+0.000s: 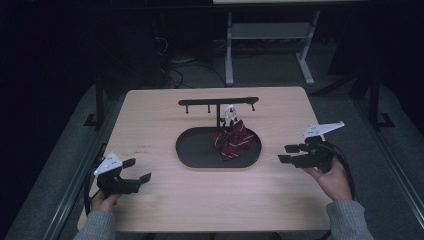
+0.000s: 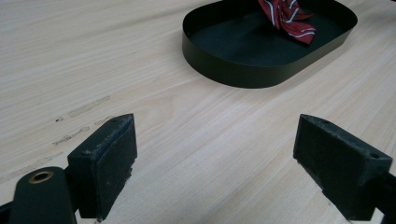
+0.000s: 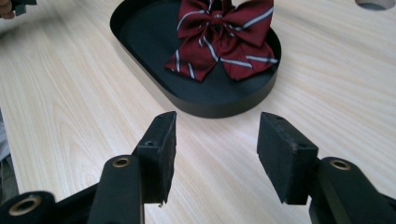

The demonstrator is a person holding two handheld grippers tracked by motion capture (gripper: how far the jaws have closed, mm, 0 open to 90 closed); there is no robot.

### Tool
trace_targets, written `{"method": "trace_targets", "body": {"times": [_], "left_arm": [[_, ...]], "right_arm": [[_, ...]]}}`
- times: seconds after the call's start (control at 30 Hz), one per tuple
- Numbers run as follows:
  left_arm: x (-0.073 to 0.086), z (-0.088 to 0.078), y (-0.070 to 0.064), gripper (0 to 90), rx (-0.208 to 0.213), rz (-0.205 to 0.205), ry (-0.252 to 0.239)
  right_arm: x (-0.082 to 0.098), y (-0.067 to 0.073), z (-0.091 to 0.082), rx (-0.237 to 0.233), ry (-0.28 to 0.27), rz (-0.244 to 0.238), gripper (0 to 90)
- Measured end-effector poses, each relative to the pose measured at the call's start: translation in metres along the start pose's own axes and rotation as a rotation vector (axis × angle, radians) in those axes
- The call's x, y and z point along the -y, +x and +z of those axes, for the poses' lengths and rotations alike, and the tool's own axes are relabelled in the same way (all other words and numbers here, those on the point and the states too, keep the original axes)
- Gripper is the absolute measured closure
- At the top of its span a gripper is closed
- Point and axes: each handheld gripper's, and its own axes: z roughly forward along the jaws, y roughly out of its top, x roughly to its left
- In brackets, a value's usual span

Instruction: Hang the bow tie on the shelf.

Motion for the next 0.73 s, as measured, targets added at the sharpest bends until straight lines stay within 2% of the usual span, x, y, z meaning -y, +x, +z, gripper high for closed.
{"method": "trace_targets", "body": {"times": [0.47,0.73], "left_arm": [[0.0,0.0,-0.001,13.0,0.002,0.0,0.001],[0.0,0.001,0.0,13.0,0.002,0.002,0.003]], "right_arm": [[0.031,0.005,-0.003,0.014,-0.009,0.016,46.7],[0.056,0.016,0.001,0.034,-0.018,0.04,39.7]]}}
